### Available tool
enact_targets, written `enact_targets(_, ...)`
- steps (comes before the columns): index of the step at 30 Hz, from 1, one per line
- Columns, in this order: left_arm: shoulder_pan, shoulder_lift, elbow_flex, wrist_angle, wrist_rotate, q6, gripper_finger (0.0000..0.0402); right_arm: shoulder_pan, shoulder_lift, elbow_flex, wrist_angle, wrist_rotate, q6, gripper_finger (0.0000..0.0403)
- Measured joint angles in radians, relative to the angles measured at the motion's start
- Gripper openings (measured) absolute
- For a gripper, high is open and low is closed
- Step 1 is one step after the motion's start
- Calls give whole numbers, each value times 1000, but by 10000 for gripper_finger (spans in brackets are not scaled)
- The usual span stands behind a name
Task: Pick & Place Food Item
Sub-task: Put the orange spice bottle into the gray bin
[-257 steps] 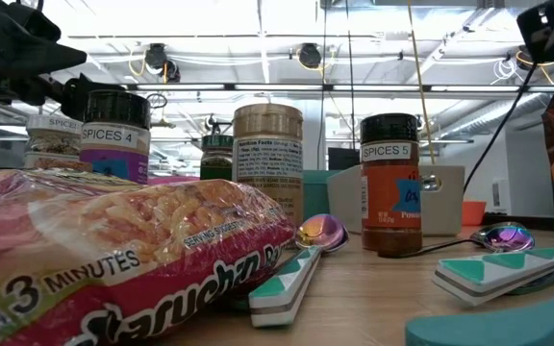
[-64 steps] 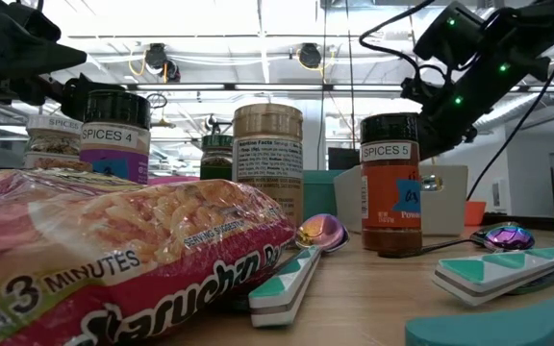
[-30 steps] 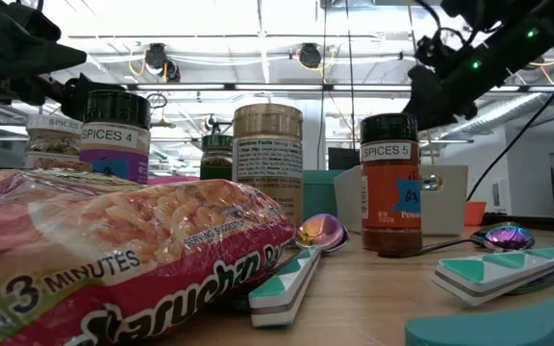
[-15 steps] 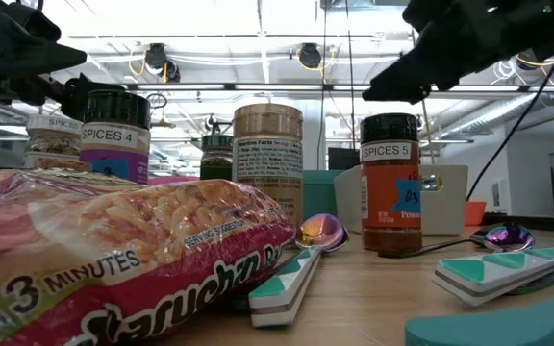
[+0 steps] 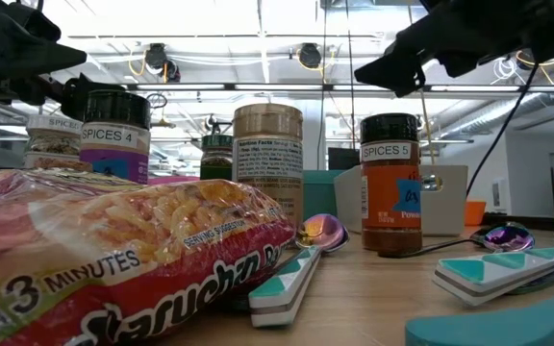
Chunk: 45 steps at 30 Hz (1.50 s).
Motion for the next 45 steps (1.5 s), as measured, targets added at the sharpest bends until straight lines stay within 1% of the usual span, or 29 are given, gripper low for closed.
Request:
enact_targets(3, 0, 0, 0, 0, 0, 0, 397, 32, 23, 18, -24, 38, 9, 346)
enact_targets(7, 0, 0, 0, 0, 0, 0, 397, 59, 70, 57, -126, 104, 11, 344)
enact_targets(15, 0, 0, 0, 0, 0, 0, 397, 60, 166, 129, -224, 107, 47, 340)
enact_targets(22, 0, 0, 0, 0, 0, 0, 397, 61, 180, 151, -291, 104, 62, 324)
enact_targets(26, 0, 0, 0, 0, 0, 0, 397, 61, 180, 151, -321, 104, 63, 306)
enact_targets(31, 0, 0, 0, 0, 0, 0, 397, 61, 180, 152, -316, 103, 63, 276)
enact_targets(42, 0, 0, 0, 0, 0, 0, 397, 61, 180, 151, -313, 99, 62, 191)
enact_targets(45, 0, 0, 0, 0, 0, 0, 397, 60, 180, 151, -306, 59, 49, 187)
